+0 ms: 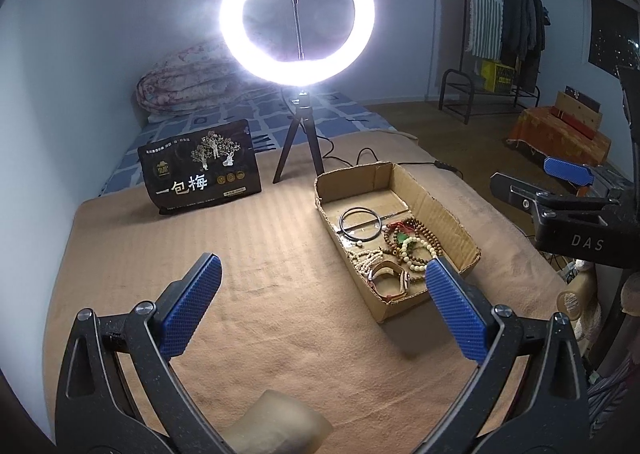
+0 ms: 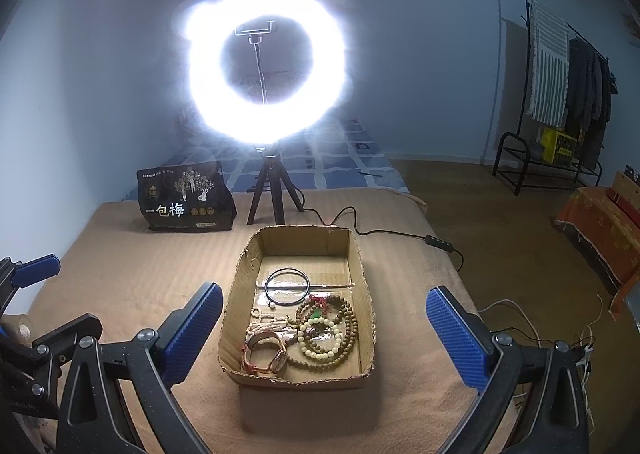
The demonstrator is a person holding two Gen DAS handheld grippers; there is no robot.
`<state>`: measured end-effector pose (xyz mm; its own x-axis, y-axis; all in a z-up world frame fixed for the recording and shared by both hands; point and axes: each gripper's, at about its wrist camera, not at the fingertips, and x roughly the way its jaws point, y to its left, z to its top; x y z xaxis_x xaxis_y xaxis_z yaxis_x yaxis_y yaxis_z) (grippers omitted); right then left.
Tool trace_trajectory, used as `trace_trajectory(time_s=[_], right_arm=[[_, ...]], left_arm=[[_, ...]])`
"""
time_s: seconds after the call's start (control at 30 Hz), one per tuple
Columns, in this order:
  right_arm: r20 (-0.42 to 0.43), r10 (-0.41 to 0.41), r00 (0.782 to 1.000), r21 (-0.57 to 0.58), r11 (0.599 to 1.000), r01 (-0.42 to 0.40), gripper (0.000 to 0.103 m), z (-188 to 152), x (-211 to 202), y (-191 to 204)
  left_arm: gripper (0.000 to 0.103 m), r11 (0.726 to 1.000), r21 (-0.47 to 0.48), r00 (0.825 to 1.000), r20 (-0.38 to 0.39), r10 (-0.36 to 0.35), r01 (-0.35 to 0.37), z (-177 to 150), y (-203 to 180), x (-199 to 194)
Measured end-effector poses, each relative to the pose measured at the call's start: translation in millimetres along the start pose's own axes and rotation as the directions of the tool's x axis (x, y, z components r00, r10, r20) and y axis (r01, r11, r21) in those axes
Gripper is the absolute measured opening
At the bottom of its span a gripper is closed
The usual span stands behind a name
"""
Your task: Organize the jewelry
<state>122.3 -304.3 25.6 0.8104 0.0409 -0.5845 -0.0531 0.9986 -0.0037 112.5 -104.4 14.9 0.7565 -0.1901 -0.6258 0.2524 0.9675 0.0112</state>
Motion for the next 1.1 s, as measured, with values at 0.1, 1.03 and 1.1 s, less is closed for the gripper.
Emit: trace_trajectory(time_s=[0.1, 1.03, 1.1], right_arm=[[-0.002, -0.001, 1.0, -0.002, 1.0, 0.001, 0.103, 0.0, 0.6, 0.3], [-0.005, -0.001, 1.0, -0.005, 1.0, 0.001, 0.103, -1.8, 2.2, 2.5], [-0.006, -0.002, 1.0, -0.007, 1.0, 0.002, 0.103, -1.9, 2.5, 2.4]], left_arm=[[0.103, 1.0, -0.001, 1.0, 0.0, 0.001, -0.001, -0.3, -0.2, 0.0], [0.103, 1.0, 0.018, 1.0, -0.015, -0.02, 0.02, -4.9, -8.8, -4.6], [0.103, 1.0, 0.02, 1.0, -0.014, -0.01, 0.011, -5.1, -9.1, -4.4]])
